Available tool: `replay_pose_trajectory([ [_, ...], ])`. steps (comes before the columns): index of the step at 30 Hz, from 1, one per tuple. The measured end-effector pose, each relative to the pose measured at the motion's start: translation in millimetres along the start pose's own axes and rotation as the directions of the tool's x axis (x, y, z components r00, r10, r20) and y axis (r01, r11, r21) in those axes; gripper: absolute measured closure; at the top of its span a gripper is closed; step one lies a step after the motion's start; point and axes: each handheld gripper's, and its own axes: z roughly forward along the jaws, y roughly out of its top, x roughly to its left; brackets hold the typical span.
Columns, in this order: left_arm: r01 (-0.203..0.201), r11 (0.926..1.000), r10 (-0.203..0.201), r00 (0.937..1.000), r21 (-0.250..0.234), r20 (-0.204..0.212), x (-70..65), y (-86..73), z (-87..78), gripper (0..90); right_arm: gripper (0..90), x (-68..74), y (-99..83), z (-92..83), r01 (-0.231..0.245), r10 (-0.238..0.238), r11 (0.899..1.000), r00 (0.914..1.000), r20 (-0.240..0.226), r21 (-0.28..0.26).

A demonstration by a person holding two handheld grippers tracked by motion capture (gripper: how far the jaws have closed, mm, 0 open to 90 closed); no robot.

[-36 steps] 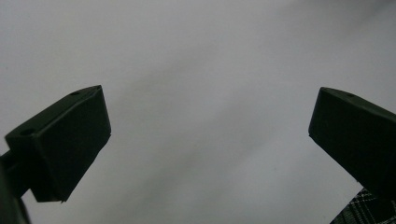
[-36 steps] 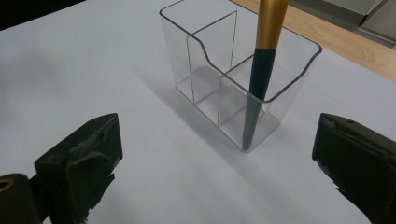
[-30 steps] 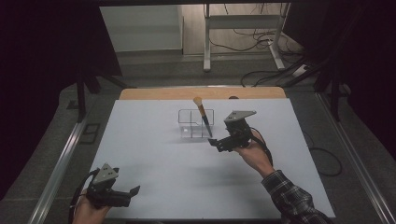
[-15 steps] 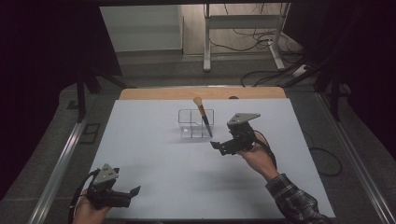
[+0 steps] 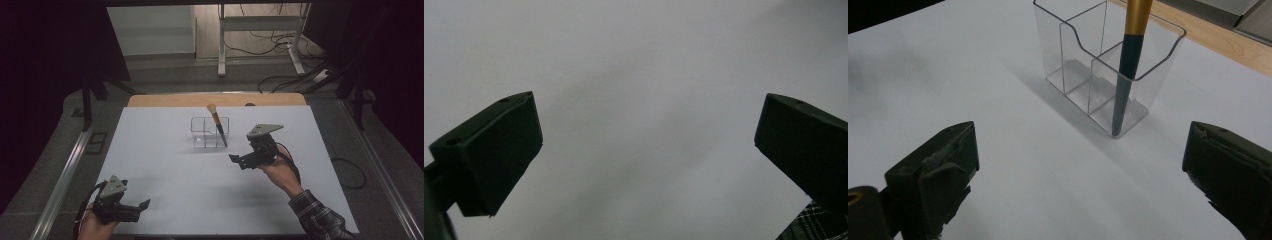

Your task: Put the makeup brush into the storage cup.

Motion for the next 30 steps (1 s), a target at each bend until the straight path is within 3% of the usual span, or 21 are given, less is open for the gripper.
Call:
replay_pose_trajectory([
  [30, -0.004, 1.0000, 0.004, 1.0000, 0.004, -0.007, -0.3, 0.1, 0.7, 0.0, 1.3, -0.4, -16.7, -19.9, -0.002, 0.002, 1.000, 1.0000, 0.008, 0.018],
])
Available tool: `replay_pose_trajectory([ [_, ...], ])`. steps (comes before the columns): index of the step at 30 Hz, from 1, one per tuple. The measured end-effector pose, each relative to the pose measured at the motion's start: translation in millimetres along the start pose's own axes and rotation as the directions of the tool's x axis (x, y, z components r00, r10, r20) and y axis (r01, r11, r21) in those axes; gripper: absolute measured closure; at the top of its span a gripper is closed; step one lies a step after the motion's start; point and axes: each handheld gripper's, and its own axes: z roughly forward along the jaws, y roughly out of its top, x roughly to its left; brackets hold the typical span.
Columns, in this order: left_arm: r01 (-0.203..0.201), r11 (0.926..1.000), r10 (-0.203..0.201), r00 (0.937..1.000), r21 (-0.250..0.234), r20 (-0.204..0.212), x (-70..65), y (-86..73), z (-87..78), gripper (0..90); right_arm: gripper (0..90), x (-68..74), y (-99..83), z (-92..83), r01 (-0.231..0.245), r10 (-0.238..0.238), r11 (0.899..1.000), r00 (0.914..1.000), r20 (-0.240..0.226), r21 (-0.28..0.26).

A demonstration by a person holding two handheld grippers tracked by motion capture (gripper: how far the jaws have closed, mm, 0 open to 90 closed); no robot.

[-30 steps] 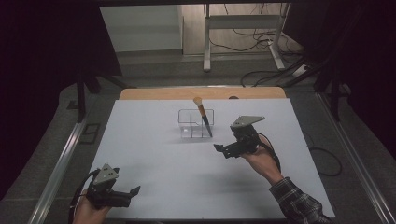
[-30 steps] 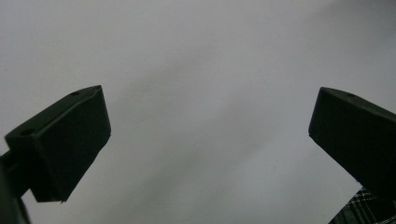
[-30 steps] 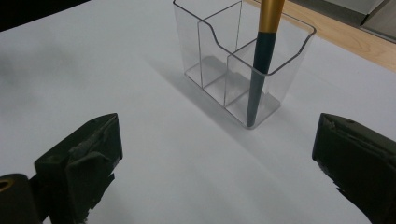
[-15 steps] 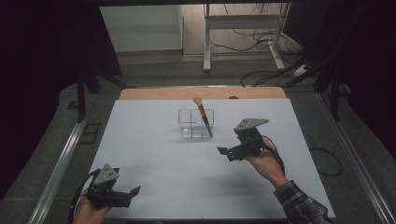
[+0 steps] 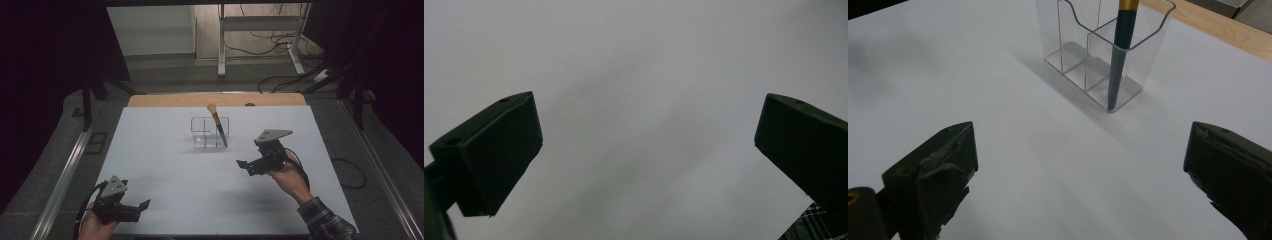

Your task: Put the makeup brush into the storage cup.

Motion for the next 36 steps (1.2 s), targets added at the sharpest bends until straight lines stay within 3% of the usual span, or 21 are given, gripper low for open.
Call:
replay_pose_trajectory([
  [36, 0.006, 1.0000, -0.006, 1.0000, -0.006, -0.005, 0.0, -0.1, 0.0, 0.0, 0.7, 0.7, -18.3, -20.8, -0.006, 0.006, 1.000, 0.9998, 0.017, 0.004],
])
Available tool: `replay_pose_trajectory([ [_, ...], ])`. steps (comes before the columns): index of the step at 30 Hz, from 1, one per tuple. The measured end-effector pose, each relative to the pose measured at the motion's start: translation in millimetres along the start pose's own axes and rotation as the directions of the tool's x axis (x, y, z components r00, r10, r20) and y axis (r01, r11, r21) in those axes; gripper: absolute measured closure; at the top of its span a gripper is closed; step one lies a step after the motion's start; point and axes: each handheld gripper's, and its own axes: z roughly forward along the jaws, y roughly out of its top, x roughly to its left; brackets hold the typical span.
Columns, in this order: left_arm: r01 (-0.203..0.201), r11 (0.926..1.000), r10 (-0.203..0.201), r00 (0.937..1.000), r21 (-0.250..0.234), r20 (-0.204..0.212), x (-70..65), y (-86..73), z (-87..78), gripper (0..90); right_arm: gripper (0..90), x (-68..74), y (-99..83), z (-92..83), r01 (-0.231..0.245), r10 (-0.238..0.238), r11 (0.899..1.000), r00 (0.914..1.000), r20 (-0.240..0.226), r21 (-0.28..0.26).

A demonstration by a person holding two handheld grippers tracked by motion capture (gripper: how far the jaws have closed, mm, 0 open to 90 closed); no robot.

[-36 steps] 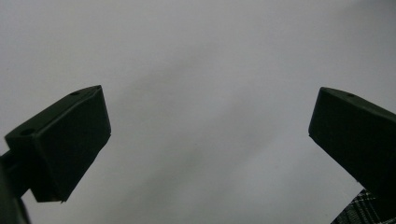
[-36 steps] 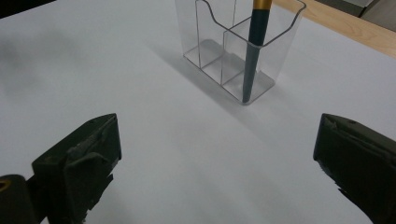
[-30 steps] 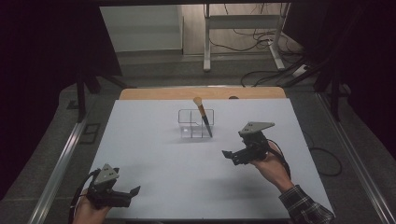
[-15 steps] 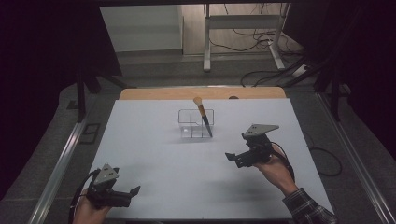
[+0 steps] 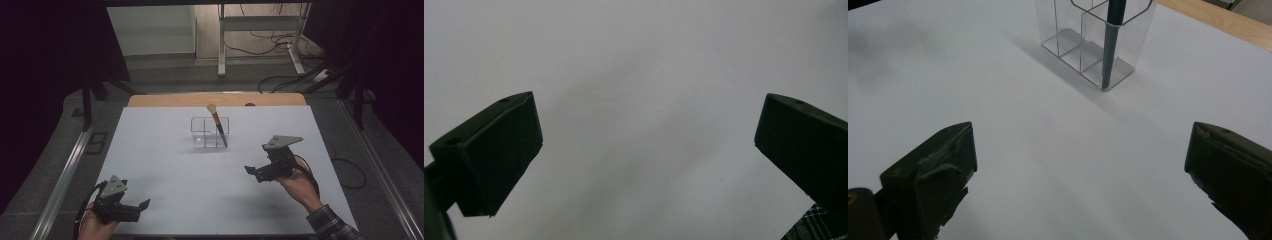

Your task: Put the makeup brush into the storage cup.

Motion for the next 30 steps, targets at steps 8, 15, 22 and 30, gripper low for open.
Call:
replay_pose_trajectory([
  [8, 0.001, 1.0000, -0.001, 1.0000, -0.001, -0.001, 0.1, 0.0, 0.0, 0.0, 0.7, -0.8, -5.1, -5.0, -0.002, 0.002, 1.000, 1.0000, 0.008, -0.001],
  [15, 0.000, 1.0000, 0.000, 1.0000, 0.000, -0.001, 0.0, 0.1, 0.0, 0.0, 0.7, -1.0, -9.8, -8.7, -0.004, 0.004, 1.000, 0.9999, 0.016, 0.006],
  [22, -0.001, 1.0000, 0.001, 1.0000, -0.001, -0.001, -0.1, 0.1, 0.1, 0.0, 0.6, -0.9, -14.2, -12.1, -0.004, 0.004, 1.000, 0.9998, 0.022, 0.013],
  [30, -0.001, 1.0000, 0.001, 1.0000, -0.002, -0.002, -0.1, 0.2, 0.0, 0.0, 0.6, -1.3, -19.2, -16.8, -0.005, 0.004, 1.000, 0.9997, 0.026, 0.015],
])
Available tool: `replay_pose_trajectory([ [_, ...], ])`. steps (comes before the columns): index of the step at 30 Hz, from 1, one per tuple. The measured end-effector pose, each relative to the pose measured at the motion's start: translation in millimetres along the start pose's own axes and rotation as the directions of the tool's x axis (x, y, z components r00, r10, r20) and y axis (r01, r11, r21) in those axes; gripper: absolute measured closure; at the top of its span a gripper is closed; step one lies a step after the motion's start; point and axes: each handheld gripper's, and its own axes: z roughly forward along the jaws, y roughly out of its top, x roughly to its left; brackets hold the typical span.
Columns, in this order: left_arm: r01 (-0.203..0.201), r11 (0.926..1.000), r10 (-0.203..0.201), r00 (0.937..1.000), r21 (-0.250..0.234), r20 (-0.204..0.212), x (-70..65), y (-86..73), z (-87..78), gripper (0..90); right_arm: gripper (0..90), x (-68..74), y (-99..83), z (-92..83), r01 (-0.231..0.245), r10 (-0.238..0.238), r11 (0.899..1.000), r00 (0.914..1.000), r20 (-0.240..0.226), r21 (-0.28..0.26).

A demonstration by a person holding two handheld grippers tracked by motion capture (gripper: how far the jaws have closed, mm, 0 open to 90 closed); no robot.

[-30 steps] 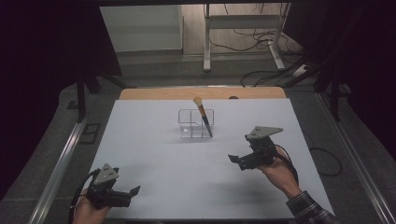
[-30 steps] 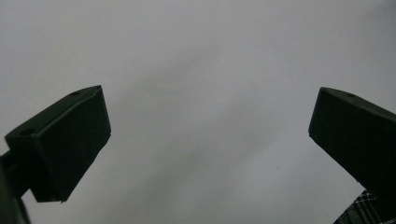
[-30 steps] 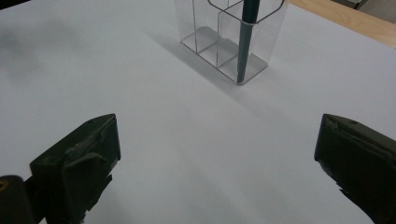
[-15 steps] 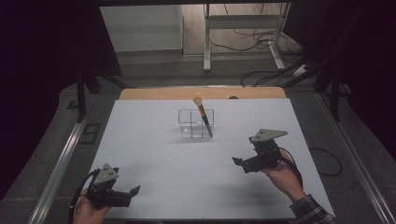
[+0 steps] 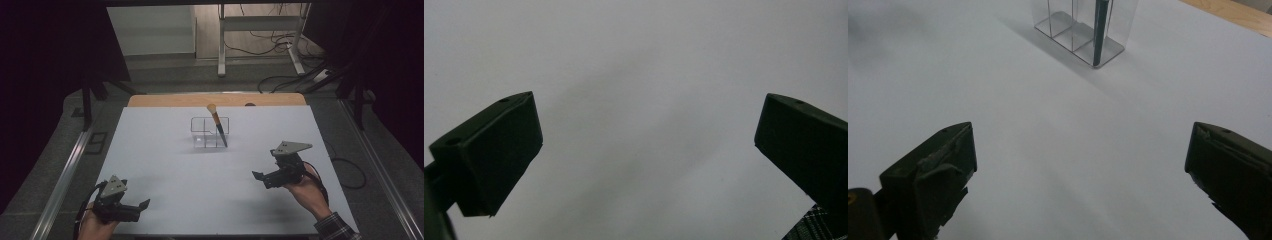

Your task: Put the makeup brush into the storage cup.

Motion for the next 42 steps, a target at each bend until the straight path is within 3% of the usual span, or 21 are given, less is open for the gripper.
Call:
replay_pose_trajectory([
  [42, 0.001, 1.0000, -0.001, 1.0000, 0.004, -0.003, 0.0, 0.3, 0.3, 0.0, 0.3, -0.3, -29.1, -20.0, 0.001, -0.003, 0.998, 0.9991, 0.043, 0.063],
])
